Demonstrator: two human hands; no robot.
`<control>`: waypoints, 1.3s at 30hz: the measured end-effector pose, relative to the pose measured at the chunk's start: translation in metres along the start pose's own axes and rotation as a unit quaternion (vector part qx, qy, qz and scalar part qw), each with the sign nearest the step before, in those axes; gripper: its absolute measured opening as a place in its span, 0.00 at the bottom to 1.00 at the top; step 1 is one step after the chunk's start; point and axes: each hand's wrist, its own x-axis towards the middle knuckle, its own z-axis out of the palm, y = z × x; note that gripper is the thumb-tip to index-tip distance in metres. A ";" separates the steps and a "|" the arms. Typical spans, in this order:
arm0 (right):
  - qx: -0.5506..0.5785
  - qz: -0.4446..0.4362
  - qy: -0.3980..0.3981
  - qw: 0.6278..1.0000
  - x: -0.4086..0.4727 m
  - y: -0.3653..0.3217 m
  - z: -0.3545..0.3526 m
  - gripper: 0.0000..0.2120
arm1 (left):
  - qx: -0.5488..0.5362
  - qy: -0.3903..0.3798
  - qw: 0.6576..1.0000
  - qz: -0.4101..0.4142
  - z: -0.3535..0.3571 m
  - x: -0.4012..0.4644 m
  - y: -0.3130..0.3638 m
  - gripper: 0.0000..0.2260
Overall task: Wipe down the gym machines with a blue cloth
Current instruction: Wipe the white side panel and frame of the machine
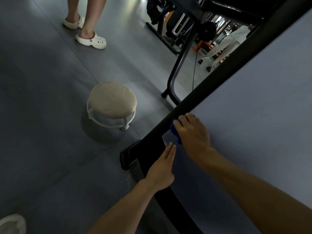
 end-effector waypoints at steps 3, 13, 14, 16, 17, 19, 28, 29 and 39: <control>-0.005 0.007 0.000 1.000 -0.012 0.008 -0.008 0.28 | -0.018 0.019 1.000 0.005 -0.004 0.003 0.012 0.41; -0.054 -0.037 0.102 0.993 -0.104 0.045 -0.003 0.24 | 0.102 -0.037 0.994 0.025 0.011 0.001 0.021 0.47; -0.056 -0.030 0.102 0.993 -0.084 0.041 -0.004 0.22 | 0.114 -0.047 0.992 0.025 0.010 0.002 0.022 0.47; -0.045 -0.007 0.091 0.995 -0.036 0.033 -0.009 0.22 | 0.125 -0.063 0.990 0.024 0.010 0.003 0.024 0.48; -0.035 0.007 0.079 0.996 -0.014 0.030 -0.015 0.23 | 0.130 -0.069 0.989 0.021 0.009 0.002 0.026 0.48; -0.019 0.028 0.049 0.998 0.011 0.027 -0.025 0.25 | 0.137 -0.070 0.988 0.012 0.010 0.002 0.031 0.49; -0.081 -0.049 0.149 0.984 -0.123 0.062 -0.008 0.19 | 0.177 -0.002 0.984 0.029 0.024 0.001 0.027 0.45; -0.082 -0.057 0.152 0.983 -0.131 0.064 -0.006 0.20 | 0.178 0.000 0.983 0.038 0.024 0.000 0.026 0.44; -0.068 0.006 0.109 0.992 -0.007 0.055 -0.027 0.27 | 0.162 0.044 0.984 0.055 0.018 0.005 0.033 0.44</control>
